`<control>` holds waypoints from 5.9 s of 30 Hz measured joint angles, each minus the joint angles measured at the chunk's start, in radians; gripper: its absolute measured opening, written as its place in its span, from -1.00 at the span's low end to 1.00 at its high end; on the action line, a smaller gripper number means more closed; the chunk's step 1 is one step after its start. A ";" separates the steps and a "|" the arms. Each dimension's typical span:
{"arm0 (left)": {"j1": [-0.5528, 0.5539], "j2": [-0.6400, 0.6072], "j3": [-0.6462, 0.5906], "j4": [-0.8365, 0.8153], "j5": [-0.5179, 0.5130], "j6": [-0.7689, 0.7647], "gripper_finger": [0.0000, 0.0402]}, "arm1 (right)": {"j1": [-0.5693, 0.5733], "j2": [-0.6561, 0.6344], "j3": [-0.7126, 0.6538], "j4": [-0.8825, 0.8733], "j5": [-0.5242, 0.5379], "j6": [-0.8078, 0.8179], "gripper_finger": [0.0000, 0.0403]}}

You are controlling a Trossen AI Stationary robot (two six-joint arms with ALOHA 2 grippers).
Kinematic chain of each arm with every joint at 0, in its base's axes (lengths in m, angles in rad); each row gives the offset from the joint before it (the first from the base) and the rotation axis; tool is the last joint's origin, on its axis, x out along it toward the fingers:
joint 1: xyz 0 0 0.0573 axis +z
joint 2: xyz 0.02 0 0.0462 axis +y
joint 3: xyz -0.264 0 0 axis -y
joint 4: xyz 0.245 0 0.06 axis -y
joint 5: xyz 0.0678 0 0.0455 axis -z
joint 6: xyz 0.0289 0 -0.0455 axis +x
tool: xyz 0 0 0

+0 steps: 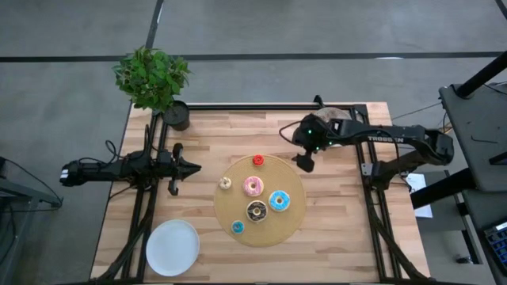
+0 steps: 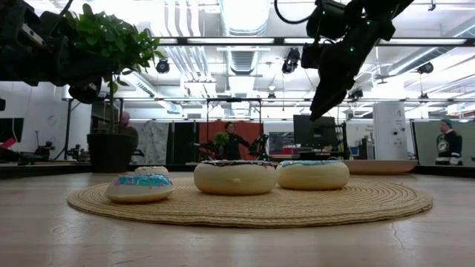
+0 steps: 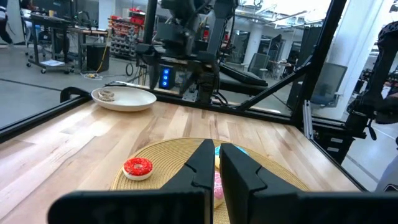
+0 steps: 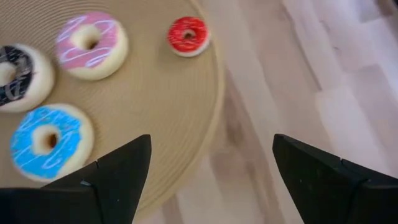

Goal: Pick & Place donuts
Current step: Put the large blue donut on the white plate

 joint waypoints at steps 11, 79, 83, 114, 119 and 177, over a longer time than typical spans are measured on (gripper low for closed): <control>0.000 0.000 0.000 0.000 0.000 0.000 -1.00 | 0.186 0.000 0.018 -0.001 0.001 0.021 0.62; 0.000 0.000 0.000 -0.002 0.000 0.000 -1.00 | 0.454 0.395 0.346 -0.246 0.125 0.272 0.62; 0.000 0.000 0.000 -0.002 0.000 0.000 -1.00 | 0.454 0.395 0.377 -0.268 0.145 0.273 0.62; 0.000 0.000 0.000 -0.001 0.000 0.000 -1.00 | 0.458 0.472 0.389 -0.294 0.142 0.370 0.62; 0.000 0.000 0.000 0.000 0.000 0.000 -1.00 | 0.446 0.470 0.389 -0.293 0.140 0.407 0.62; 0.000 0.000 0.000 -0.001 0.000 0.000 -1.00 | 0.469 0.524 0.328 -0.182 0.171 0.505 0.62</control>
